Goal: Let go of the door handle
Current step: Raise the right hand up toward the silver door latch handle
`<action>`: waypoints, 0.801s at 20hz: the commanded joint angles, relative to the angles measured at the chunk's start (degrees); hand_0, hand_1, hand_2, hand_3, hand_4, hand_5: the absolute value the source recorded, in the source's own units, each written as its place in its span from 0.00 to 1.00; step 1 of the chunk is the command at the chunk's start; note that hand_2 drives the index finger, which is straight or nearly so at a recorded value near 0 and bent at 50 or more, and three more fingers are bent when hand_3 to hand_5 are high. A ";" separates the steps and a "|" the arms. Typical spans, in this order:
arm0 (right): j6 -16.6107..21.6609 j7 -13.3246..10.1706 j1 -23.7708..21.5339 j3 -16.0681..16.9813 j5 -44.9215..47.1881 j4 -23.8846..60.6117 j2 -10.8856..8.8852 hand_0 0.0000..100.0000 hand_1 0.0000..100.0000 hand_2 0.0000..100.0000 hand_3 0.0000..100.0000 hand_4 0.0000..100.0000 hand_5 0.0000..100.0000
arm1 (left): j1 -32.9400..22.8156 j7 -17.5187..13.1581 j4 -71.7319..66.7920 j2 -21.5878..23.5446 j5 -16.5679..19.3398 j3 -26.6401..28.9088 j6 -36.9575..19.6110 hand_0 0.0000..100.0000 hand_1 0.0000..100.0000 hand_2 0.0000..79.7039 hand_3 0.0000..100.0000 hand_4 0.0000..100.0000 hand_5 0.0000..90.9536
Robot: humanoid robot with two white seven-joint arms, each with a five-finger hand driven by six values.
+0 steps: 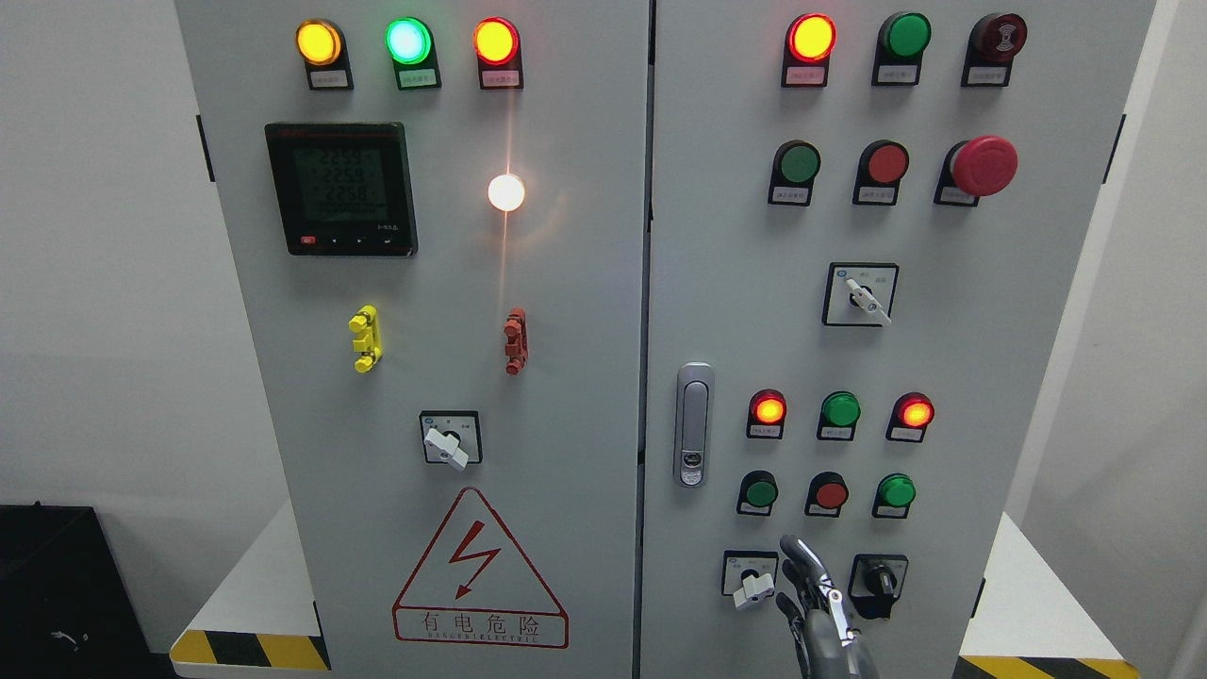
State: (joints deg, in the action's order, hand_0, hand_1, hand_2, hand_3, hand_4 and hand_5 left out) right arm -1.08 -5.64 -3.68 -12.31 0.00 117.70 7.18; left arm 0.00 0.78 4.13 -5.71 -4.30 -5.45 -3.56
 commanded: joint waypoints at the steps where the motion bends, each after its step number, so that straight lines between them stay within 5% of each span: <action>1: -0.06 0.02 -0.19 -1.13 -0.70 0.07 0.02 0.38 0.00 0.00 0.04 0.06 0.04 | -0.97 0.01 -0.09 0.00 0.08 0.00 -0.05 0.12 0.56 0.00 0.00 0.00 0.00; 12: -0.06 0.02 -0.10 -2.19 -1.14 0.34 -0.06 0.40 0.00 0.00 0.06 0.08 0.06 | -0.97 0.01 0.00 0.00 -0.01 0.00 -0.05 0.12 0.56 0.00 0.00 0.00 0.00; 14: -0.06 0.10 -0.01 -2.19 -1.40 0.34 -0.15 0.39 0.00 0.00 0.08 0.13 0.12 | -0.97 0.01 0.00 0.00 -0.01 0.00 -0.05 0.12 0.56 0.00 0.00 0.00 0.00; 16: -0.06 0.02 0.08 -2.11 -4.02 0.25 -0.24 0.37 0.05 0.00 0.24 0.37 0.31 | -0.97 0.01 0.00 0.00 0.08 0.00 -0.05 0.12 0.56 0.00 0.00 0.00 0.00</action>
State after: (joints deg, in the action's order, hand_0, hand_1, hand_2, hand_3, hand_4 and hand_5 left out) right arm -1.12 -5.61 -3.75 -13.87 -0.72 117.91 7.14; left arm 0.00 0.78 4.13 -5.71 -4.29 -5.45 -3.56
